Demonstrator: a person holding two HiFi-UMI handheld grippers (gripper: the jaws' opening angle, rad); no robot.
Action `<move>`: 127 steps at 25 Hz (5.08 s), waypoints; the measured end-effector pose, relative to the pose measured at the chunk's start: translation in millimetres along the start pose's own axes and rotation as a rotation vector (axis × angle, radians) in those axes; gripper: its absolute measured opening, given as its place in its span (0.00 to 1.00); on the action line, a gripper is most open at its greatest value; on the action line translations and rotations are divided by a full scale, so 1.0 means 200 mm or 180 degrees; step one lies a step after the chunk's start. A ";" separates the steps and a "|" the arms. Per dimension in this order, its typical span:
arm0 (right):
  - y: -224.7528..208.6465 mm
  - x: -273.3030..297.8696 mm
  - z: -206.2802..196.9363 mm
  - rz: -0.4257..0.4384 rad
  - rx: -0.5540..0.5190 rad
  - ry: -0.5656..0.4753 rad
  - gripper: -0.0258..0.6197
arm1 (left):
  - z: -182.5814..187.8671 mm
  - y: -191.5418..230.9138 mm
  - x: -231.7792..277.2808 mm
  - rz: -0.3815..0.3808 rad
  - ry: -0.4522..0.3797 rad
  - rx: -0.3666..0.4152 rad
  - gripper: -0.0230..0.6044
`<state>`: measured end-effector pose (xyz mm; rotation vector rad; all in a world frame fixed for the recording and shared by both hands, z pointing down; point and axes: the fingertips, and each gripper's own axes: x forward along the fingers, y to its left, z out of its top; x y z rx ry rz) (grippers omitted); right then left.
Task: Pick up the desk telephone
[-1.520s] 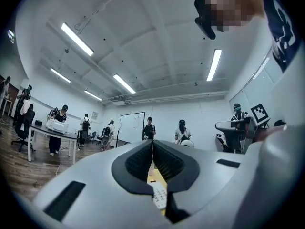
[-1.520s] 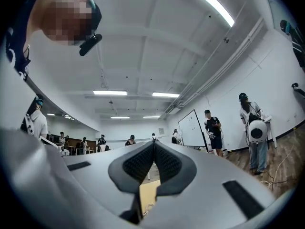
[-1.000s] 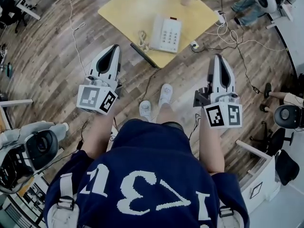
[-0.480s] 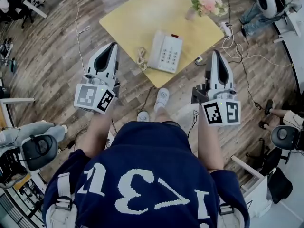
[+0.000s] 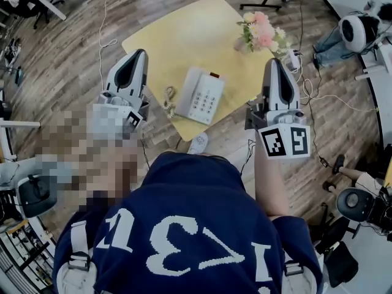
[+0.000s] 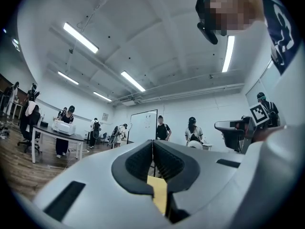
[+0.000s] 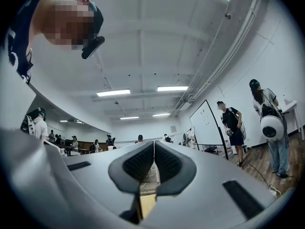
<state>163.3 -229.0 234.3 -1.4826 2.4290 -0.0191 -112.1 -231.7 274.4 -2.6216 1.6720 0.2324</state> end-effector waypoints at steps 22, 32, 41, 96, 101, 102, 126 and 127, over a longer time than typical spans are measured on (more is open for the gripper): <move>-0.20 0.19 -0.40 -0.0518 -0.0028 0.0487 0.08 | -0.33 -0.03 0.35 -0.0449 0.0368 -0.0277 0.06; -0.24 0.07 -0.84 -0.0770 0.0381 0.0994 0.09 | -0.77 -0.07 0.40 -0.0824 0.0871 -0.0736 0.10; -0.20 -0.07 -1.37 -0.0609 0.1324 0.1730 0.28 | -1.32 -0.20 0.30 -0.1120 0.1789 -0.1087 0.35; -0.17 0.10 -0.87 -0.0350 0.1339 0.1182 0.35 | -0.65 -0.40 0.52 -0.1877 0.1488 -0.1031 0.50; -0.15 0.15 -0.64 -0.0302 0.1131 0.0962 0.35 | -0.43 -0.43 0.56 -0.1975 0.1243 -0.0823 0.50; -0.15 0.15 -0.61 -0.0298 0.1111 0.0915 0.35 | -0.39 -0.43 0.57 -0.1987 0.1195 -0.0802 0.50; -0.14 0.27 -0.36 -0.0209 0.0918 0.0617 0.34 | -0.15 -0.43 0.66 -0.2039 0.0889 -0.0639 0.50; -0.14 0.27 -0.36 -0.0209 0.0912 0.0612 0.34 | -0.14 -0.43 0.66 -0.2041 0.0879 -0.0635 0.50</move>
